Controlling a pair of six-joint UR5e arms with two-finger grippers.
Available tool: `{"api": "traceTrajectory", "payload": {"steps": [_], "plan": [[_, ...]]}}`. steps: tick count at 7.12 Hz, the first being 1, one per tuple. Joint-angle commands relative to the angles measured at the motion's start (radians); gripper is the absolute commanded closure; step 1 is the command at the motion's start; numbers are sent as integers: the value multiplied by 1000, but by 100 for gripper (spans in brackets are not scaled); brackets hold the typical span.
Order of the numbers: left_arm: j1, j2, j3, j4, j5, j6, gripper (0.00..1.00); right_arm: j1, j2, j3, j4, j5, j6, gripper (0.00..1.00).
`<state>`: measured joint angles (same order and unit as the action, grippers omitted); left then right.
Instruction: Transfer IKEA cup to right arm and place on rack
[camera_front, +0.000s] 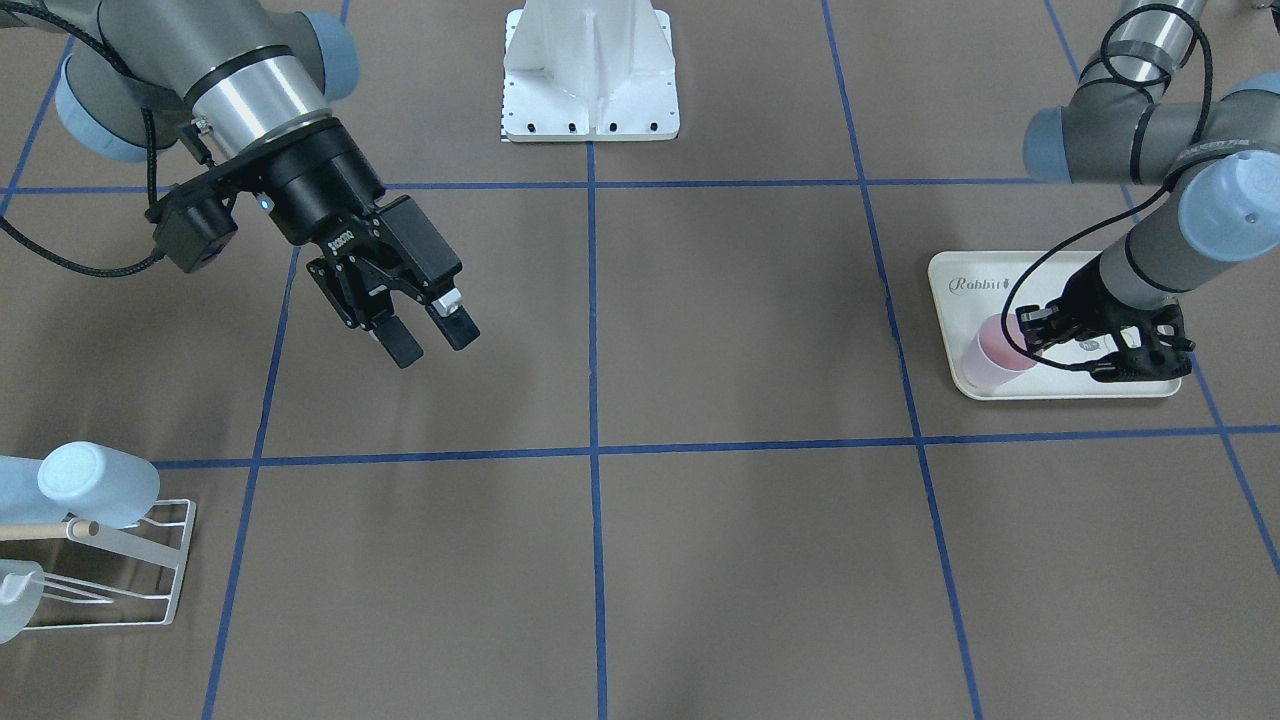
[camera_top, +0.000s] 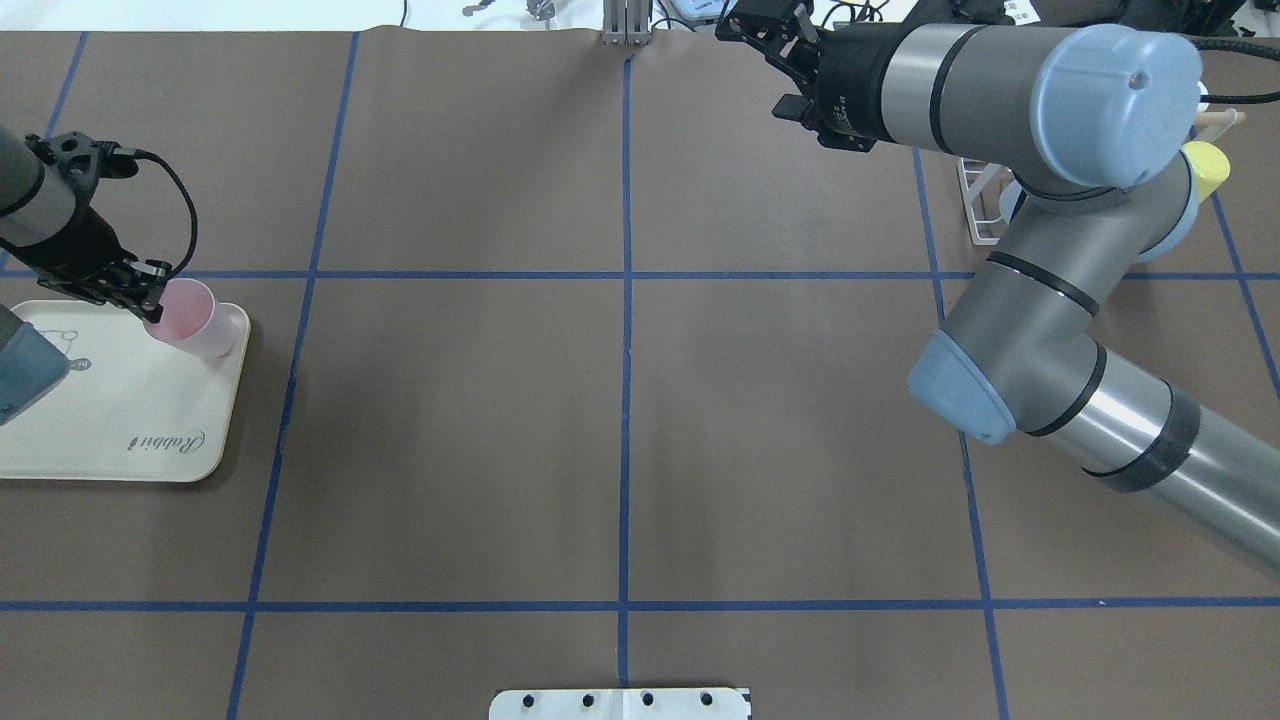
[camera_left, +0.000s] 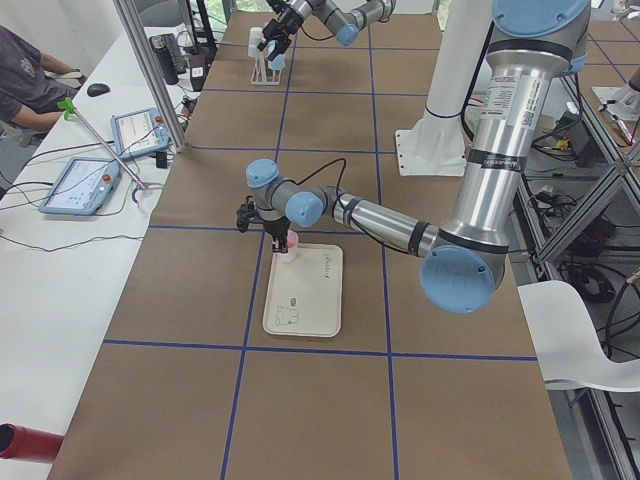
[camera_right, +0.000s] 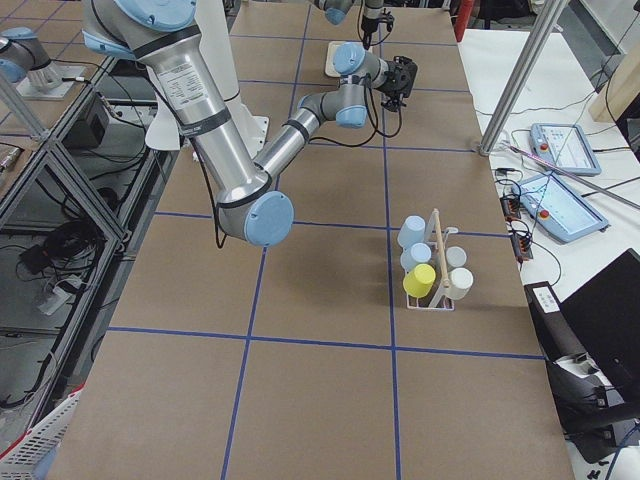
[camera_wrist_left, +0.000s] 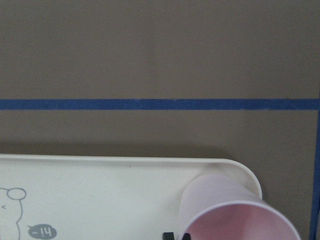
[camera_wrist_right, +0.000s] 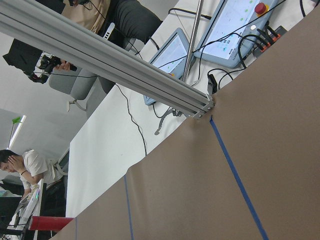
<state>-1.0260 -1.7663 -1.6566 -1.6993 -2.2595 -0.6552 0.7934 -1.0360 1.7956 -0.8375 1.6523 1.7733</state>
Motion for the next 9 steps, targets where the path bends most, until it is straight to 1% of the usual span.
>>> {"api": "traceTrajectory", "payload": {"steps": [1,2,3,4,5,6,7,8,9], "plan": [[-70,10,-46,13,-58,3,100,0,-3,-1,14,0,1,0],[-101,8,-81,44,-64,2,100,-2,-3,-1,20,0,5,0],[-132,-5,-139,125,-63,-10,100,-6,-3,-1,20,0,5,0],[-140,-18,-191,150,-61,-105,100,-9,-3,1,21,0,5,0],[-140,-71,-216,142,-55,-277,100,-16,-3,1,21,0,6,0],[-135,-123,-224,129,-13,-445,100,-22,-3,1,21,-2,6,0],[-105,-142,-223,31,56,-583,100,-26,1,1,21,-3,21,0],[-67,-131,-204,-119,123,-718,100,-28,2,4,23,-3,38,0],[-34,-130,-157,-264,170,-839,100,-29,7,4,21,-3,38,0]]}}
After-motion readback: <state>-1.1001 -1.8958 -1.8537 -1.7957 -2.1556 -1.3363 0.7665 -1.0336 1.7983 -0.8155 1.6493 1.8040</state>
